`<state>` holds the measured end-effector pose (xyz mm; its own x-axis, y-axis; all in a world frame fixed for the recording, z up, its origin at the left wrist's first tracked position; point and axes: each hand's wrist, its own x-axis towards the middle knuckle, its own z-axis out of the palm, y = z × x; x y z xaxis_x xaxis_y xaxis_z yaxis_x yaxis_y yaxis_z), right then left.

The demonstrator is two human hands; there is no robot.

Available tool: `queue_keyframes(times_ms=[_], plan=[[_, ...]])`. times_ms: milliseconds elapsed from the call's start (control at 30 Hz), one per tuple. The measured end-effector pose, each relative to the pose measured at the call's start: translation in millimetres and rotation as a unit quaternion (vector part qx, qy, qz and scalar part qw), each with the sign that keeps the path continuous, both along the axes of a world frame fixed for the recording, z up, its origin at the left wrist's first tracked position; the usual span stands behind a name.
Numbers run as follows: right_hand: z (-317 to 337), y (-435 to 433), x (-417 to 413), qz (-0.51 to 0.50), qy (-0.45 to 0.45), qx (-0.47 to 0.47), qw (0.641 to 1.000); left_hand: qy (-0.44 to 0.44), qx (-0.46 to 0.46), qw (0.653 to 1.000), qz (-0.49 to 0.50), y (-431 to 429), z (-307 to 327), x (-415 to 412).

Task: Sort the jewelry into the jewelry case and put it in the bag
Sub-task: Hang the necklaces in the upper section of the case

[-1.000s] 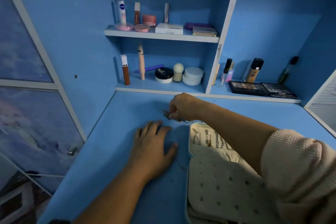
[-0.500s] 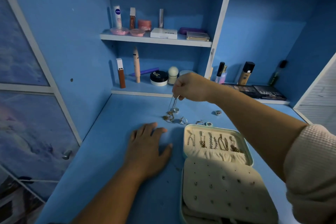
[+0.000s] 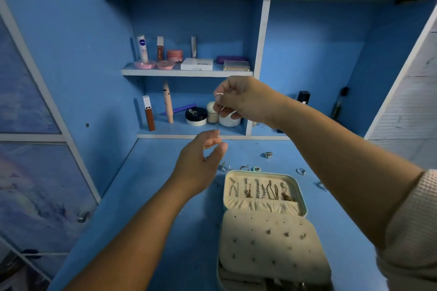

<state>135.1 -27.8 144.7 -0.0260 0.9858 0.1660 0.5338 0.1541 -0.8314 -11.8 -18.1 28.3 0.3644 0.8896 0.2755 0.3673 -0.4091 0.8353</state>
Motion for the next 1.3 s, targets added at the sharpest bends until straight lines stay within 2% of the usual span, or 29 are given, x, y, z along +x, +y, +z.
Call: queue_keyframes(times_ms=[100, 267, 367, 467, 567, 667, 733, 800, 867, 900, 1000, 1133, 1300], plan=[[6, -10, 8, -0.022, 0.020, 0.036, 0.999, -0.003, 0.001, 1.000, -0.020, -2, 13, 10], [4, -24, 39, -0.108, 0.052, 0.076, 0.990, -0.084, -0.071, 0.994, 0.002, -1, 14, 4], [-11, -31, 60, -0.174, 0.121, 0.067, 0.975, -0.098, -0.095, 0.991, 0.013, -2, 15, 1], [-33, -44, 76, -0.217, 0.138, 0.016, 0.966, -0.153, -0.129, 0.980, 0.012, -3, 22, 0], [-62, -58, 82, -0.193, 0.078, -0.076, 0.975, -0.224, -0.181, 0.957, -0.032, -9, 35, 4], [-87, -65, 78, -0.165, 0.065, -0.145, 0.973, -0.264, -0.216, 0.936, -0.083, -16, 53, 12], [-96, -67, 75, -0.151, 0.056, -0.179, 0.971, -0.243, -0.215, 0.939, -0.114, -17, 64, 16], [-99, -69, 72, -0.136, 0.020, -0.187, 0.973, -0.174, -0.189, 0.958, -0.132, -18, 73, 19], [-98, -71, 67, -0.096, -0.045, -0.147, 0.983, -0.096, -0.152, 0.974, -0.138, -19, 79, 23], [-96, -71, 62, -0.065, -0.046, -0.122, 0.989, -0.071, -0.137, 0.977, -0.144, -21, 82, 26], [-93, -72, 43, 0.033, 0.050, -0.078, 0.995, -0.024, -0.098, 0.980, -0.170, -27, 92, 35], [-96, -68, 22, 0.043, 0.181, -0.046, 0.981, -0.010, -0.068, 0.984, -0.166, -28, 103, 40], [-101, -64, 18, -0.005, 0.154, -0.013, 0.988, -0.038, -0.061, 0.988, -0.140, -20, 104, 37]])
